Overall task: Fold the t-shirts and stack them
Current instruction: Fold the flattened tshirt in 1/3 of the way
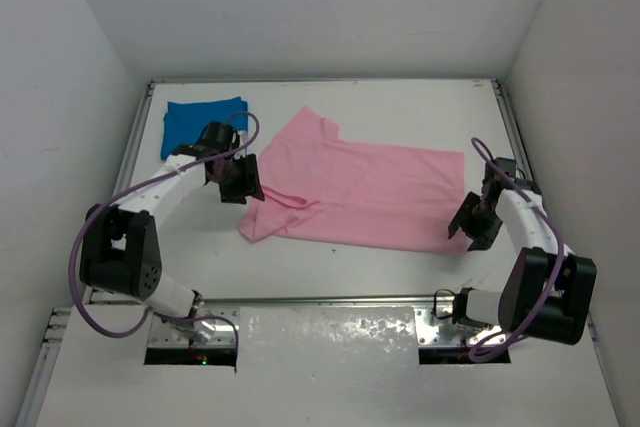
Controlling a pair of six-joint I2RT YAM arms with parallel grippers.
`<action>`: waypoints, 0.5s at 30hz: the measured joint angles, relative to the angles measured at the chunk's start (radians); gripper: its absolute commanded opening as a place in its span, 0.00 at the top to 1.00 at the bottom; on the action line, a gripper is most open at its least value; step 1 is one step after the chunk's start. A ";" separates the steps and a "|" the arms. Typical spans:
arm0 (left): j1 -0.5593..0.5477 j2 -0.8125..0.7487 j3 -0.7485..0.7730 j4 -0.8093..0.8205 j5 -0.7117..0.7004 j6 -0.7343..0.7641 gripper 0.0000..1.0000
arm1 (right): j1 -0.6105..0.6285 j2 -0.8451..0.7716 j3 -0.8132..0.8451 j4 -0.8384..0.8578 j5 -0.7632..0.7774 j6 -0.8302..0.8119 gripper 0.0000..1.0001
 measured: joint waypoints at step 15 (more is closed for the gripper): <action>-0.011 -0.039 -0.135 0.080 0.045 -0.005 0.49 | 0.000 -0.019 -0.164 0.153 0.056 0.130 0.56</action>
